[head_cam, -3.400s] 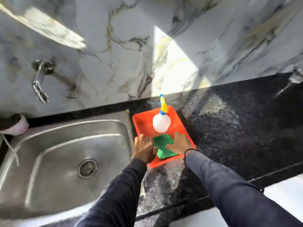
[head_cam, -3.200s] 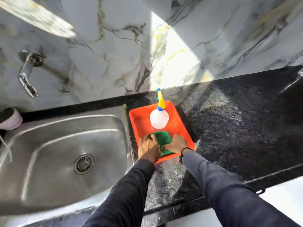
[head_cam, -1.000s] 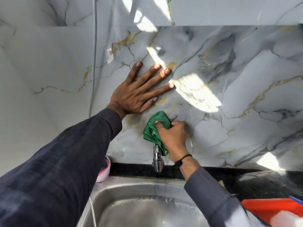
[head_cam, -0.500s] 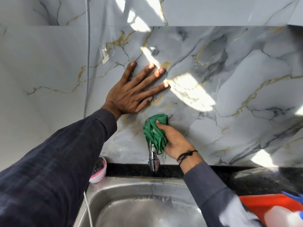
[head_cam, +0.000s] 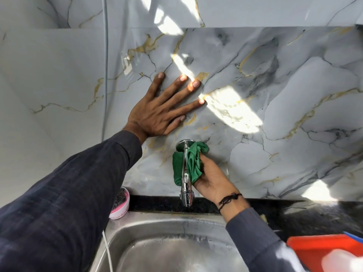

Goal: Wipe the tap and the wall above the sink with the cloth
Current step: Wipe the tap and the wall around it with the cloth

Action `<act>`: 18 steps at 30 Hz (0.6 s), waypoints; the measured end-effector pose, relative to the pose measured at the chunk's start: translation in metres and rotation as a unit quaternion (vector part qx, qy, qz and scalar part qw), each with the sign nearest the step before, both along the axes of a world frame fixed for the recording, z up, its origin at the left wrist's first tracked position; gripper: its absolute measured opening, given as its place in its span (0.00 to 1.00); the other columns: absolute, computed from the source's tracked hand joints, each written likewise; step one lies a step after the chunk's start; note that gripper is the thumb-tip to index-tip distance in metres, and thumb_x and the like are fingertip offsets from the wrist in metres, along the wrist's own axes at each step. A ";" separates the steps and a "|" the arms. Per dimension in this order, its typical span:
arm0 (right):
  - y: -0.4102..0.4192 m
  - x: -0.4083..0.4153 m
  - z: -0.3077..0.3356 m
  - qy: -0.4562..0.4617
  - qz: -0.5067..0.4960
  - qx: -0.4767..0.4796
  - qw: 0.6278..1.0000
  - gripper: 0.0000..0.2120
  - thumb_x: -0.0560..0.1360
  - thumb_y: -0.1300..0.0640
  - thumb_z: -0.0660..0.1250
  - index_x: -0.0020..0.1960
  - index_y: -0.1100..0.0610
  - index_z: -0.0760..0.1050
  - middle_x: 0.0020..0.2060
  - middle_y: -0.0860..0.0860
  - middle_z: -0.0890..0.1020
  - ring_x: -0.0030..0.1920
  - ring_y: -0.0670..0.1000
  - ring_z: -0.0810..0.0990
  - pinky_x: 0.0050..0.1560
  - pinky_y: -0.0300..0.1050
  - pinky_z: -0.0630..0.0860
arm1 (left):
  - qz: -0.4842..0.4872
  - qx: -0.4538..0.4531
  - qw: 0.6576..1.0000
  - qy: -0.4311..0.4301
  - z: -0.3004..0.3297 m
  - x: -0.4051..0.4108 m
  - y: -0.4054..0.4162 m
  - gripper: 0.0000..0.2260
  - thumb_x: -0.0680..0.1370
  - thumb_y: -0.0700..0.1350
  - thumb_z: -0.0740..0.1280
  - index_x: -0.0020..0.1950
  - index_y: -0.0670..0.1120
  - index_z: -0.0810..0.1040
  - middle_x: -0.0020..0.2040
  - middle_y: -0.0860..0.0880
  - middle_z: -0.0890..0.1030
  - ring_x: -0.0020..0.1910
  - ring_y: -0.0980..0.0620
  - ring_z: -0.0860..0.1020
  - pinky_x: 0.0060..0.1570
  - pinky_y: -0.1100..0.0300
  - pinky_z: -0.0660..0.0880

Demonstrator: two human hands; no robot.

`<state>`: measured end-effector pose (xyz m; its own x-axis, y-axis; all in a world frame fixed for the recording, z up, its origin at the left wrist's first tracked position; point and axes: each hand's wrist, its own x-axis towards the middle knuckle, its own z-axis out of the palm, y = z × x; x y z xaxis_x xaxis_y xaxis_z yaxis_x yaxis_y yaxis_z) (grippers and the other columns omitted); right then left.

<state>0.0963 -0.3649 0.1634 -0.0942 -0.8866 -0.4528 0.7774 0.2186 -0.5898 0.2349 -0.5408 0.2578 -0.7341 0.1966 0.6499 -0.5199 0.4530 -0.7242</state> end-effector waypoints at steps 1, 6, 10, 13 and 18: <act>-0.001 0.000 -0.004 -0.023 0.001 -0.019 1.000 0.15 0.81 0.54 0.69 0.59 0.65 0.83 0.53 0.62 0.88 0.49 0.57 0.89 0.52 0.55 0.86 | 0.001 -0.002 1.000 0.001 0.000 0.000 0.000 0.29 0.88 0.55 0.55 0.91 0.56 0.62 0.89 0.43 0.65 0.88 0.40 0.62 0.86 0.34 0.49; -0.005 0.015 -0.026 -0.152 0.000 -0.091 0.984 0.24 0.78 0.51 0.67 0.68 0.66 0.76 0.67 0.63 0.79 0.60 0.62 0.82 0.56 0.61 0.84 | 0.003 0.001 1.000 -0.002 -0.001 -0.001 0.000 0.29 0.88 0.55 0.55 0.91 0.56 0.62 0.89 0.44 0.65 0.88 0.39 0.62 0.86 0.33 0.52; -0.009 0.018 -0.040 -0.180 0.000 -0.090 0.980 0.23 0.81 0.47 0.63 0.64 0.64 0.81 0.64 0.64 0.81 0.58 0.62 0.84 0.55 0.61 0.84 | 0.007 0.006 1.000 0.002 -0.003 0.000 0.001 0.29 0.88 0.56 0.54 0.91 0.56 0.62 0.89 0.44 0.65 0.88 0.39 0.62 0.87 0.34 0.49; -0.009 0.003 -0.021 -0.093 0.010 -0.053 0.994 0.19 0.76 0.52 0.69 0.61 0.64 0.82 0.54 0.62 0.87 0.49 0.59 0.89 0.47 0.56 0.87 | 0.003 0.003 1.000 -0.002 -0.001 0.000 -0.001 0.29 0.88 0.56 0.55 0.91 0.56 0.62 0.89 0.44 0.65 0.88 0.39 0.61 0.87 0.34 0.48; -0.026 0.004 0.044 0.533 0.016 0.146 0.833 0.13 0.73 0.48 0.78 0.43 0.58 0.81 0.41 0.52 0.87 0.38 0.53 0.87 0.41 0.43 0.84 | -0.001 0.001 1.000 0.004 0.000 -0.001 0.000 0.29 0.88 0.55 0.54 0.91 0.56 0.61 0.89 0.44 0.62 0.89 0.40 0.59 0.87 0.33 0.49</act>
